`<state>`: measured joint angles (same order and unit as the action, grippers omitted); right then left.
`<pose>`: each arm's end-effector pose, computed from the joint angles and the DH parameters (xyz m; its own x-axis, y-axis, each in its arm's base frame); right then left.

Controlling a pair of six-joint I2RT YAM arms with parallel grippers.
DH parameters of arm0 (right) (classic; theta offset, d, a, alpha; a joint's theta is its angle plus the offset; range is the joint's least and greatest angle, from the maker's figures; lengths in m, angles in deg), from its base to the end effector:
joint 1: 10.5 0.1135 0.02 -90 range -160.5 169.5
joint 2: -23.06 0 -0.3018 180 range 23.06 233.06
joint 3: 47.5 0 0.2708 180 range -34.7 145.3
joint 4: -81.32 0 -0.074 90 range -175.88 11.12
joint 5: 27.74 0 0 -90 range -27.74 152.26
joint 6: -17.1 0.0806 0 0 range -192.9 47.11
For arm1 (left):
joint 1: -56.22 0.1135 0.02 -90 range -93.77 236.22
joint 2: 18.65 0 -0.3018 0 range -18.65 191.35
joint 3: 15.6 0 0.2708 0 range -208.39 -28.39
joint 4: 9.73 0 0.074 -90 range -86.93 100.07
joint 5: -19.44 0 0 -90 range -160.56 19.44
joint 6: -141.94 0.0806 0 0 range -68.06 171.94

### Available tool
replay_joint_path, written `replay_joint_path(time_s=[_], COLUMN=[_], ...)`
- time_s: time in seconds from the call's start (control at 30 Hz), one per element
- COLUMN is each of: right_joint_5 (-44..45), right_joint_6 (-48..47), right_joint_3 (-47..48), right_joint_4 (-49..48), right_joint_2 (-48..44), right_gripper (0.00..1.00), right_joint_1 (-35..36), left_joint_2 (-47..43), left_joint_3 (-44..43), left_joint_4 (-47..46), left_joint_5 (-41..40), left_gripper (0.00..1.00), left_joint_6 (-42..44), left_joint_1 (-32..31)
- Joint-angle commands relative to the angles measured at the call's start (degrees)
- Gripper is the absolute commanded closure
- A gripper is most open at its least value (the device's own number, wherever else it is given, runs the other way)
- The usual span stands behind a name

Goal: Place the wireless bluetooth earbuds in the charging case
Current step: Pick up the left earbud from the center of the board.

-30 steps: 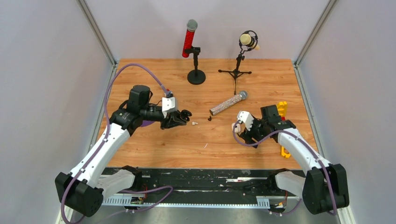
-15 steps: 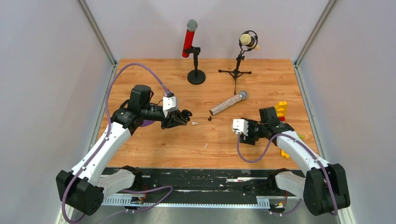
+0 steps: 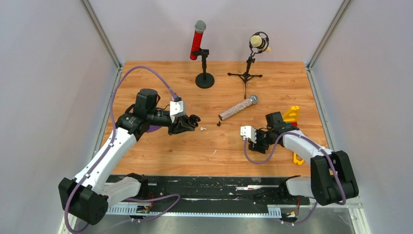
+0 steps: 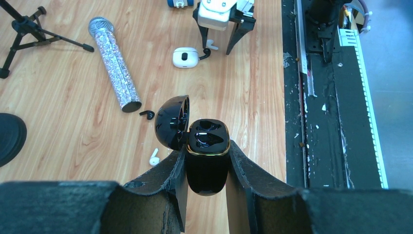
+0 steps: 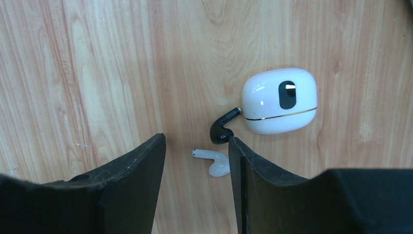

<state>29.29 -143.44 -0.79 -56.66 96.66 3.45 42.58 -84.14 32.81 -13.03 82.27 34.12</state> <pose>0.2100 0.0974 0.1484 0.0682 -0.7981 -0.5986 -0.9845 0.0434 -0.1701 0.1960 -0.1530 0.3449 -0.0369 0.3076 -0.9508 0.9954 0.0960 -0.0076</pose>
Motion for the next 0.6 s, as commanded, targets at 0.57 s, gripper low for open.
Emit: replay_joint_path(time_s=[0.57], right_joint_5=[-3.1], right_joint_6=[0.7], right_joint_3=[2.4], right_joint_4=[0.3], right_joint_2=[2.8], right_gripper=[0.56], right_joint_1=[0.8], left_joint_2=[-0.5], left_joint_3=[0.4], left_joint_4=[-1.4], left_joint_5=[1.7], left_gripper=[0.80], left_joint_6=[0.6], left_joint_1=[0.0])
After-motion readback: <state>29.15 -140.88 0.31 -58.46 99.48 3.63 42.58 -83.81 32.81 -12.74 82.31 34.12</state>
